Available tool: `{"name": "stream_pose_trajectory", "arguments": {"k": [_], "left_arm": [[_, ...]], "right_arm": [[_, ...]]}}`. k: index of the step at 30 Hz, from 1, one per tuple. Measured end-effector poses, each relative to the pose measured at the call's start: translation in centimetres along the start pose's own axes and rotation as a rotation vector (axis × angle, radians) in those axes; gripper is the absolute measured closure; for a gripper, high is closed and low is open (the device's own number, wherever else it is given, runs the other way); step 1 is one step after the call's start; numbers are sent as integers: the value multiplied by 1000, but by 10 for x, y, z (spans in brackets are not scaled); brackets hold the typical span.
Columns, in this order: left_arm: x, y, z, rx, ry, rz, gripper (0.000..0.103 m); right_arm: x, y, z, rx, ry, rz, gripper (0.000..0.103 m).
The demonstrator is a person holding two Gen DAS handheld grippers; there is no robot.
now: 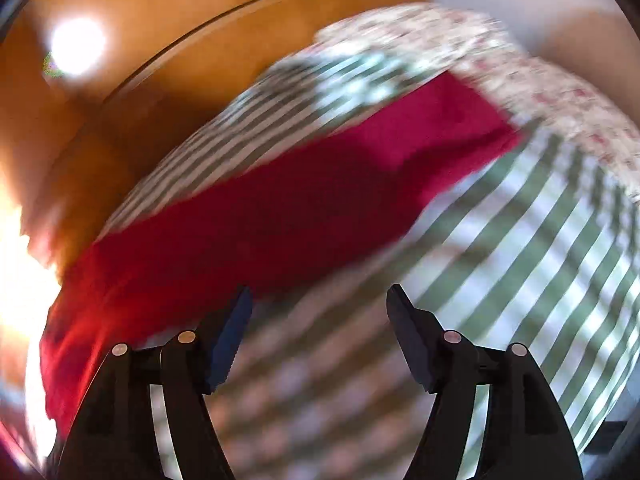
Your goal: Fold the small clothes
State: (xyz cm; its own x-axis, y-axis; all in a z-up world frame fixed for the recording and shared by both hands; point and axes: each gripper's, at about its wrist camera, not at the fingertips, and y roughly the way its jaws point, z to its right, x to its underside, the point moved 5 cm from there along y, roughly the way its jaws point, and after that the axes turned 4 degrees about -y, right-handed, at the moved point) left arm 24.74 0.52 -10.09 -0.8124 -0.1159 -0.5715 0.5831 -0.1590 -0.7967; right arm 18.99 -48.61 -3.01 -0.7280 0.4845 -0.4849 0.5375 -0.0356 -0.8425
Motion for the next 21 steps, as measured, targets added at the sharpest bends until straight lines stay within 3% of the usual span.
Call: {"name": "stream_pose_trajectory", "arguments": {"k": [4,7,9,11,12,14,15,16,18,21], "left_arm": [[26,-35,-28,-11,-3,9,20],[46,-51,-49,0,-8,-19,25],[63,-59,-61,3,-20,-45,28],[80,-64,-72,18,-39,-80,35],[86,-67,-75,22,-45,-87,40],[99,-75,-77,36,-45,-70,51],[103,-78,-75,55,-41,-72,69],[105,-78,-70,72,-34,-74,83],[107,-82,-67,71,-3,-65,99],[110,-92,-70,46,43,-58,99]], "right_arm": [[64,-15,-52,-158,-131,-112,34],[111,-27,-83,-203,-228,-170,34],[135,-35,-96,-218,-281,-190,39],[155,-43,-105,-193,-345,-203,55],[162,-46,-107,-182,-359,-206,62],[174,-51,-109,-165,-381,-215,88],[179,-54,-111,-151,-395,-213,94],[183,-59,-114,-135,-408,-203,95],[191,-75,-122,-125,-432,-177,96],[198,-100,-120,-153,-444,-143,96]]}}
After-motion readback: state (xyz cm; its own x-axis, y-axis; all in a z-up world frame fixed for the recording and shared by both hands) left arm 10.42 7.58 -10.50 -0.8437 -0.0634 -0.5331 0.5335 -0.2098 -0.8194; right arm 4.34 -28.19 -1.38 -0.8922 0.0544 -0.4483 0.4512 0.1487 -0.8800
